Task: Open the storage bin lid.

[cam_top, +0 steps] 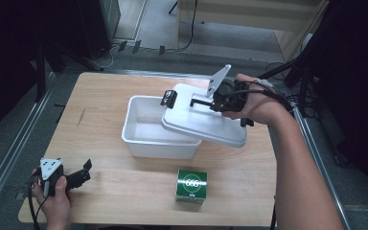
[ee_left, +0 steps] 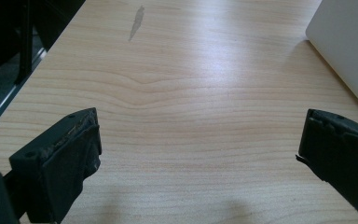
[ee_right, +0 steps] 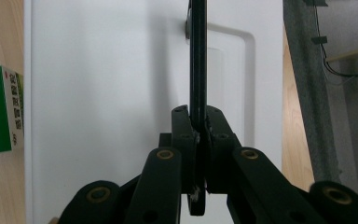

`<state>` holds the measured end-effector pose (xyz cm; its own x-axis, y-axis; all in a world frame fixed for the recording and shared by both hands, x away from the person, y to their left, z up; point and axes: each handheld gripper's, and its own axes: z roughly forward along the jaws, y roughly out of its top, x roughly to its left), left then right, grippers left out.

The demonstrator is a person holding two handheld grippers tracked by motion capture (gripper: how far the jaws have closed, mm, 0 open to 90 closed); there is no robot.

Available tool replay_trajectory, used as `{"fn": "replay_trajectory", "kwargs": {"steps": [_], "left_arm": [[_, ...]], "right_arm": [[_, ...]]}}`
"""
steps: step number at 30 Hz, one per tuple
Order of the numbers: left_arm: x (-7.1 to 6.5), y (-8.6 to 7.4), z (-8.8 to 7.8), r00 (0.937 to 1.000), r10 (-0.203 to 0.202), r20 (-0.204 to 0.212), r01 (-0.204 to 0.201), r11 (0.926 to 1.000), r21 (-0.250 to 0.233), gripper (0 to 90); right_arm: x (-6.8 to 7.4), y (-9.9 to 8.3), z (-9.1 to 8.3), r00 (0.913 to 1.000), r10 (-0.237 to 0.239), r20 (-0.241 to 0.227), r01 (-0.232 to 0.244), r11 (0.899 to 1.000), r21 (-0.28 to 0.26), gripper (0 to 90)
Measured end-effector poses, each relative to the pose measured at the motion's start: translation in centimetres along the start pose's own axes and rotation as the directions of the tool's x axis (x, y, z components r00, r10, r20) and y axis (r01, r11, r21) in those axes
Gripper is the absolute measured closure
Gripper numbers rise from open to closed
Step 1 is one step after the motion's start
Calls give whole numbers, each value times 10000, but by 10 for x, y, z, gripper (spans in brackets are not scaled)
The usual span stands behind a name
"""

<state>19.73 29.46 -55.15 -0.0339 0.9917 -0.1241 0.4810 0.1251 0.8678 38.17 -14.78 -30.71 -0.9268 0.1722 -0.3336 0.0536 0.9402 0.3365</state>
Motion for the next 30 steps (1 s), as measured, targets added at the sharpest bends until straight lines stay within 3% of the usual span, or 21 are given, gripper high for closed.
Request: {"fn": "replay_trajectory", "kwargs": {"steps": [16,30], "left_arm": [[-1,0,0,10000,57,-31,-57,10000,-4,0],[-1,0,0,10000,88,-44,-88,10000,-23,0]], "right_arm": [[2,-69,-6,9934,1065,423,-1070,9942,119,852],[8,-108,-6,9853,1583,643,-1604,9866,296,852]]}}
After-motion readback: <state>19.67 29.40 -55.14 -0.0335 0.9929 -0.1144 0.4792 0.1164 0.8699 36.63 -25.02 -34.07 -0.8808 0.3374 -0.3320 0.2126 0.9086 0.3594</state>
